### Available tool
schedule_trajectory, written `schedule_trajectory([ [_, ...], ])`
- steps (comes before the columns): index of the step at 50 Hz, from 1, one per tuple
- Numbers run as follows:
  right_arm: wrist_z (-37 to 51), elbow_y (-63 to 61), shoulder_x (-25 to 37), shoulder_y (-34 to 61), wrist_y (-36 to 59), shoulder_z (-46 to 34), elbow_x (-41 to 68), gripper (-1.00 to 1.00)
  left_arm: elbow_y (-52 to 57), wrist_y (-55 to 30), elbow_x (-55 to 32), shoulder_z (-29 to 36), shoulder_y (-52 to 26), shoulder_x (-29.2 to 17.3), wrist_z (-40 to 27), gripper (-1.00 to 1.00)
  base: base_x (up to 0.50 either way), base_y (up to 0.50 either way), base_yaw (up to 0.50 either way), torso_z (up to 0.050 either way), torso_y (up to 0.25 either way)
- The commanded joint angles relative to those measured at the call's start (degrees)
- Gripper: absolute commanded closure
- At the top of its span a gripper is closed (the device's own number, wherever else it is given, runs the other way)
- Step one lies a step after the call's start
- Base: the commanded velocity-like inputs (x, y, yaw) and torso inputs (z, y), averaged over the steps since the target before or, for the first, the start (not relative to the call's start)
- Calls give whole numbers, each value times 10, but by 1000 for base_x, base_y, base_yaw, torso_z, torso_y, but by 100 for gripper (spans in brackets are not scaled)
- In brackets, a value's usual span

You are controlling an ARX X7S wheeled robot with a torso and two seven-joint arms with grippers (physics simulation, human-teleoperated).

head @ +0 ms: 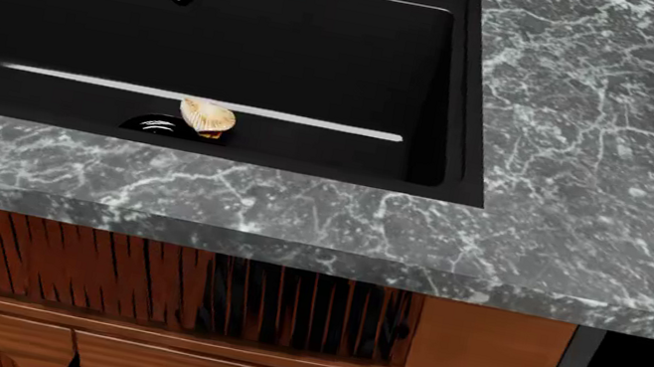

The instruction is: Turn on the sink faucet.

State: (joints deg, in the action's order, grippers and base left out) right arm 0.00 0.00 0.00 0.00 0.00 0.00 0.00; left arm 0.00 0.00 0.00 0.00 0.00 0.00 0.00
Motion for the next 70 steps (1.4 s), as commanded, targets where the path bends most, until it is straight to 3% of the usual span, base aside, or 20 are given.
schedule_trajectory([
  [1,11,-7,10,-3,-5,-16,1,-100,-2,-6,-6,10,-2,-8,-15,-100,0,0,0,0,0],
  [22,32,-1,41,2,0,-57,23,-100,-8,-15,-25,50,-5,-38,-45,-100,0,3,0,0,0],
  [43,60,0,55,5,1,-69,26,-100,-8,-13,-38,63,-2,-55,-63,-100,0,342,0,0,0],
  [49,77,-4,61,4,2,-76,9,-100,-8,4,11,88,-4,-64,-87,-100,0,327,0,0,0],
  [70,91,-2,73,5,-6,-82,22,-100,-11,-10,-27,79,-9,-74,-94,-100,25,188,0,0,0],
])
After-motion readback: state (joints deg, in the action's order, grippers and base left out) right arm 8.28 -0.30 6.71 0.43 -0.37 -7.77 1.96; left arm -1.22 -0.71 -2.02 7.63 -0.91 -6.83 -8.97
